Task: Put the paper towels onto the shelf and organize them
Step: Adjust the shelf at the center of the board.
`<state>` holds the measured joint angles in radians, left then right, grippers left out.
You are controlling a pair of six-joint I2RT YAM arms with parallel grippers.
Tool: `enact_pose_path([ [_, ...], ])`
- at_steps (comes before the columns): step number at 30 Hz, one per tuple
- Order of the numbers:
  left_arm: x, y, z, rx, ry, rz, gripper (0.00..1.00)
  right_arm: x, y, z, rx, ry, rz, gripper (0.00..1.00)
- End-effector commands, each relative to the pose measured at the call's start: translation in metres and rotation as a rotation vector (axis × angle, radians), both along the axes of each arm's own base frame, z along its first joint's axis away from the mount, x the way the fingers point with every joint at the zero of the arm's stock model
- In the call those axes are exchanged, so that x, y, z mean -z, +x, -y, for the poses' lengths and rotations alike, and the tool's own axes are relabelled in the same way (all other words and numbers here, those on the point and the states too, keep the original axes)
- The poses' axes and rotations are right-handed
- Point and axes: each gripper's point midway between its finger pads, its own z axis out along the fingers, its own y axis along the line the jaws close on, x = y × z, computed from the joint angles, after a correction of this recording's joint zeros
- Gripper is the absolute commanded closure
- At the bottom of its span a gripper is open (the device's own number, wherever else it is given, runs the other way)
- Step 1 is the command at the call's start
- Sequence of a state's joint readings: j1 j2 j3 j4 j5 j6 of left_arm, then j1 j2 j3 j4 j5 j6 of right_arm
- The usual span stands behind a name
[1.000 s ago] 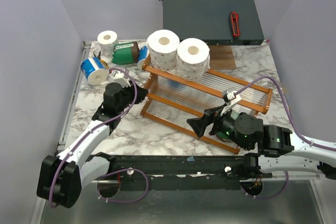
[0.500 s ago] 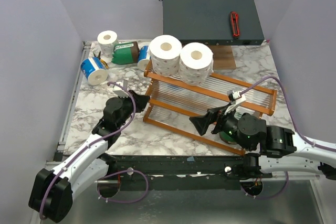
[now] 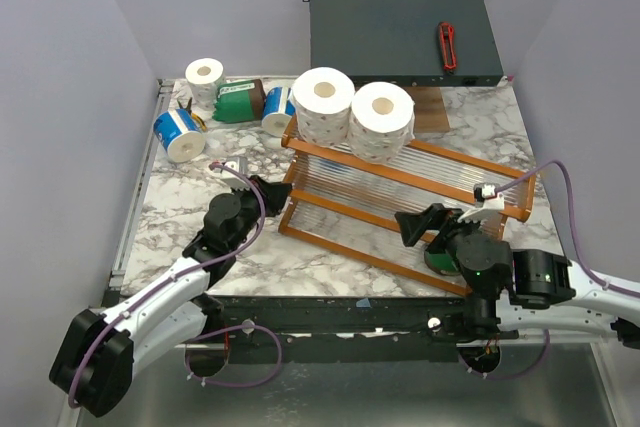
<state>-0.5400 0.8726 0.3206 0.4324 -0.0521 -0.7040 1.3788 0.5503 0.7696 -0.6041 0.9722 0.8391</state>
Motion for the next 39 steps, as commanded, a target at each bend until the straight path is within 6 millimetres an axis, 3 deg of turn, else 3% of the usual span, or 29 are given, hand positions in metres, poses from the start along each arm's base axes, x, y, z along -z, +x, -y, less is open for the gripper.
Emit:
enact_pose_path([
  [1, 0.024, -0.011, 0.005, 0.003, -0.055, -0.094, 1.0, 0.02, 0.014, 0.031, 0.198, -0.057, 0.009, 0.0],
  [7, 0.029, -0.014, 0.001, -0.016, -0.054, -0.093, 1.0, 0.019, 0.021, 0.048, 0.305, -0.04, 0.056, 0.01],
  [10, 0.032, -0.016, -0.004, -0.033, -0.054, -0.09, 1.0, 0.023, 0.021, 0.043, 0.293, -0.068, 0.054, 0.01],
  [22, 0.047, -0.026, -0.016, -0.073, -0.059, -0.113, 1.0, 0.044, 0.001, -0.031, 0.007, -0.142, -0.099, 0.0],
  [30, 0.049, -0.026, -0.022, -0.092, -0.038, -0.109, 1.0, 0.017, -0.026, -0.082, -0.292, -0.087, -0.11, 0.03],
  [31, 0.049, -0.026, -0.023, -0.096, -0.036, -0.111, 1.0, 0.019, -0.03, -0.089, -0.322, -0.109, -0.123, 0.04],
  [34, 0.049, -0.026, -0.023, -0.097, -0.033, -0.109, 1.0, 0.052, -0.038, -0.106, -0.374, -0.26, -0.216, 0.07],
  [36, 0.05, -0.027, -0.024, -0.099, -0.032, -0.11, 1.0, 0.073, -0.035, -0.104, -0.331, -0.325, -0.258, 0.09],
  [39, 0.051, -0.027, -0.025, -0.1, -0.03, -0.112, 1.0, 0.085, -0.033, -0.103, -0.322, -0.312, -0.242, 0.14],
])
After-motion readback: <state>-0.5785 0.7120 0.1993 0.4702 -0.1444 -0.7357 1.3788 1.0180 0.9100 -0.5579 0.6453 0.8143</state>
